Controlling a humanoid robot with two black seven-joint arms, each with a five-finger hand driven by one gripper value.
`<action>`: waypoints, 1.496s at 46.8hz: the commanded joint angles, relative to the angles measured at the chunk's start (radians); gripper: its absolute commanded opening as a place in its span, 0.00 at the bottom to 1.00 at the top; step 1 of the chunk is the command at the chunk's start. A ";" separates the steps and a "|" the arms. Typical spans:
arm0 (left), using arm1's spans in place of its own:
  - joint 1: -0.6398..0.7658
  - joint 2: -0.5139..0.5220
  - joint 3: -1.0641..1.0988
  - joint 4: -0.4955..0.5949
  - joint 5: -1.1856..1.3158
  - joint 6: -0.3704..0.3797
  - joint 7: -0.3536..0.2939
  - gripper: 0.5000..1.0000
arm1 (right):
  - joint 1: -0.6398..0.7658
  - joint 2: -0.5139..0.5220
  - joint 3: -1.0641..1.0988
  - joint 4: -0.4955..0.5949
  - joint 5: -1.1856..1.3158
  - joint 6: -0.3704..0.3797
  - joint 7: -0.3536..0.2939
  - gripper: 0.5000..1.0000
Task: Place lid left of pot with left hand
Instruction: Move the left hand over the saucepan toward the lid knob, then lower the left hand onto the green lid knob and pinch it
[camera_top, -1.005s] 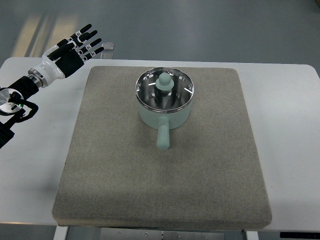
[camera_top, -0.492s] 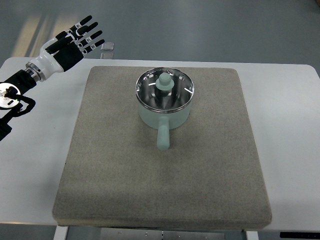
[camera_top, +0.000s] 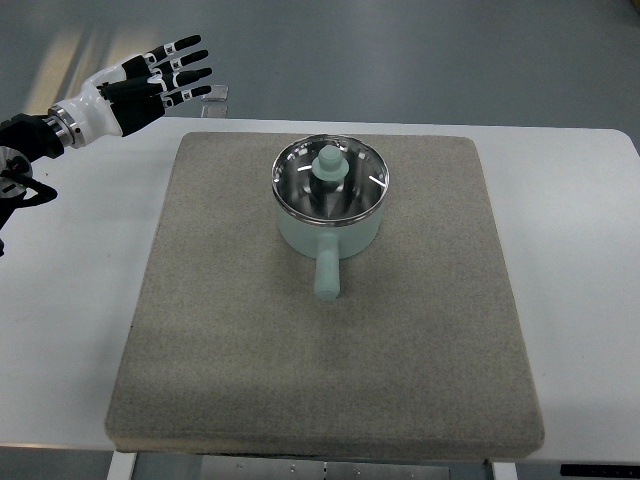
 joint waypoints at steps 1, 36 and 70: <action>-0.006 0.000 0.002 -0.005 0.102 0.000 -0.068 0.99 | 0.000 0.000 0.000 0.000 0.000 0.000 0.000 0.84; -0.293 0.023 0.205 -0.117 0.717 0.000 -0.192 0.99 | 0.000 0.000 0.000 0.000 0.000 0.000 0.000 0.84; -0.432 0.037 0.298 -0.401 1.262 0.000 -0.191 0.98 | 0.000 0.000 0.000 0.000 0.000 0.000 0.000 0.84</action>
